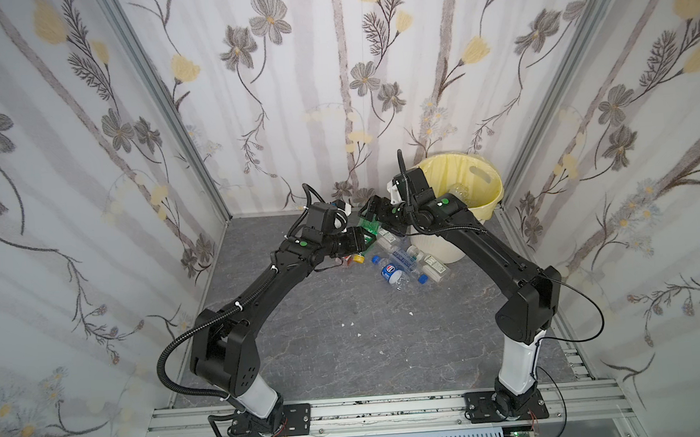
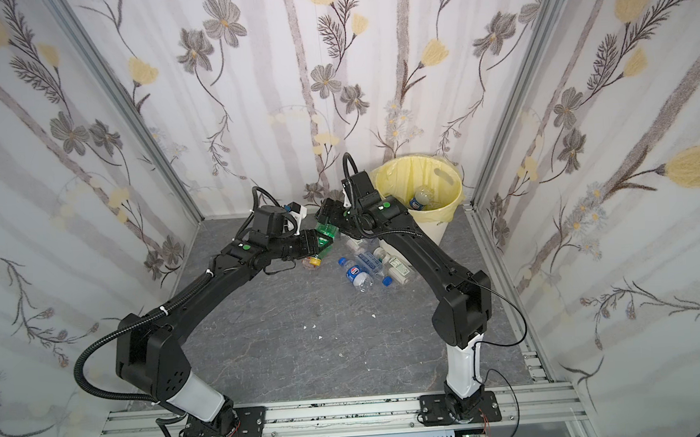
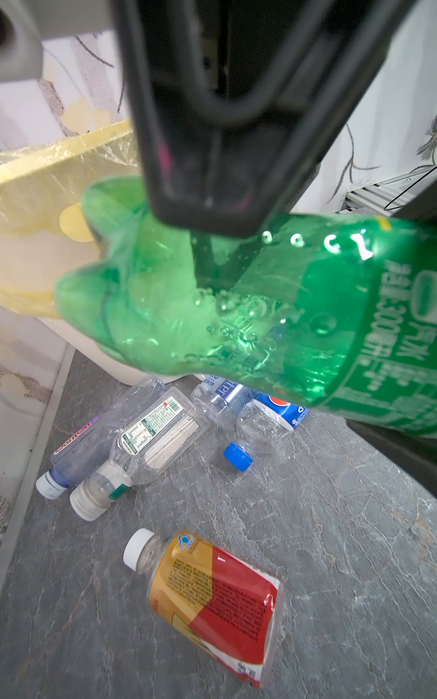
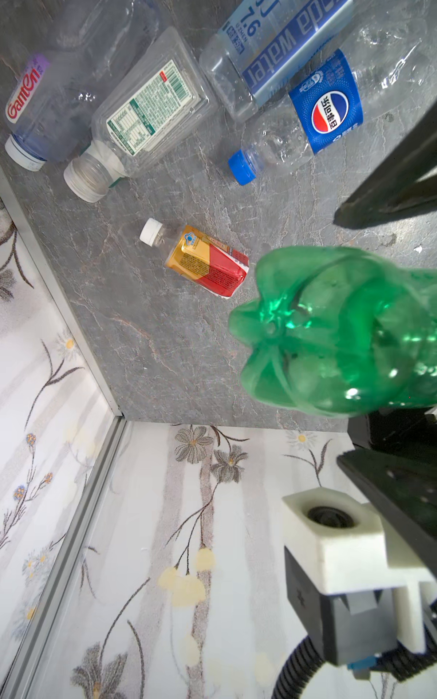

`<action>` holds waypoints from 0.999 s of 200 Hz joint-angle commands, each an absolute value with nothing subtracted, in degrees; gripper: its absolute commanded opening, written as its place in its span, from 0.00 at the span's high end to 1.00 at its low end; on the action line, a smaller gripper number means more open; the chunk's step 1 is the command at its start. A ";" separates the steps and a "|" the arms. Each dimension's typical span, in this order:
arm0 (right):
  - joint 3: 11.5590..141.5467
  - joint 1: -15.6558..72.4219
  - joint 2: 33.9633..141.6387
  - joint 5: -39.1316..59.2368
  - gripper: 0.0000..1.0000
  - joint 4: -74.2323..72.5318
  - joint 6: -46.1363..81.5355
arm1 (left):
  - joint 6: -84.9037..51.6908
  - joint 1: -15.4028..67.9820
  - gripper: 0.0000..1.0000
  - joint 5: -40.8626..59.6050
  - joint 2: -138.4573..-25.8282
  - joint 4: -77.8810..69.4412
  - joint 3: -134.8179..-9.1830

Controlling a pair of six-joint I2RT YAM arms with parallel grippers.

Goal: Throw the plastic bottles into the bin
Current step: 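Lift the green soda bottle with the left gripper while the right grips its top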

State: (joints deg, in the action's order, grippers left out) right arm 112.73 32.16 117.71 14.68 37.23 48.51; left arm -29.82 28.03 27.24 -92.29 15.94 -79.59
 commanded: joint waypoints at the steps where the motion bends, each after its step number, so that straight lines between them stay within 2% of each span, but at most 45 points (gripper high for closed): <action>1: 112.90 31.96 118.17 15.00 0.14 33.86 49.66 | -29.95 28.06 0.50 27.81 -91.42 13.10 -79.98; 110: 112.19 31.62 118.64 16.92 0.36 33.01 49.90 | -31.11 28.92 0.48 28.22 -91.67 12.31 -81.46; 163: 110.27 31.34 117.48 17.05 0.51 32.53 49.92 | -31.57 29.35 0.42 27.86 -91.95 12.13 -81.45; 200: 108.77 30.64 116.03 16.80 0.54 32.47 49.88 | -31.75 29.52 0.37 27.75 -92.12 12.04 -81.76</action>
